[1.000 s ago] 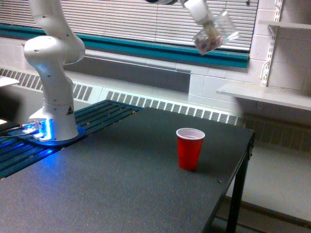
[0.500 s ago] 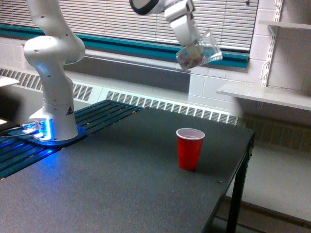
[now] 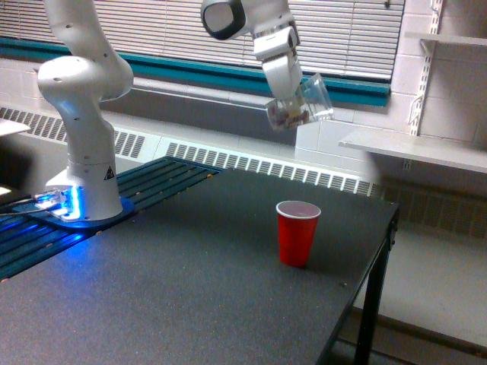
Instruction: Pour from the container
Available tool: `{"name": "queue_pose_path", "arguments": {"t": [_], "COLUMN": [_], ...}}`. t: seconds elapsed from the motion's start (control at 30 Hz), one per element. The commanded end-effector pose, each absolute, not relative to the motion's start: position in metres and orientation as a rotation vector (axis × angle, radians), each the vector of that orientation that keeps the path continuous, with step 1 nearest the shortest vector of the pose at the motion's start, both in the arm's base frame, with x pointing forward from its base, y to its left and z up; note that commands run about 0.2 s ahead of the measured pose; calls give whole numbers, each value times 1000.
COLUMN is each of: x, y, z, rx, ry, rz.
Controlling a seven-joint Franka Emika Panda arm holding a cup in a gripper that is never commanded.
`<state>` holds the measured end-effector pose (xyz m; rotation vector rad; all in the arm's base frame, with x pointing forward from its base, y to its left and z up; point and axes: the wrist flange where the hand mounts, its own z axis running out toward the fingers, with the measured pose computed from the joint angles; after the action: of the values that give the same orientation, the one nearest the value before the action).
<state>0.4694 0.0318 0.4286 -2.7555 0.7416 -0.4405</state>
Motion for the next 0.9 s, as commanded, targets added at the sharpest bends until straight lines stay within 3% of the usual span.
{"name": "queue_pose_path", "arguments": {"t": [0.03, 0.9], "x": [468, 445], "y": [30, 32], "z": [409, 356], "rx": [-2799, -2840], "ry": [637, 548], "rz": [-383, -90]}}
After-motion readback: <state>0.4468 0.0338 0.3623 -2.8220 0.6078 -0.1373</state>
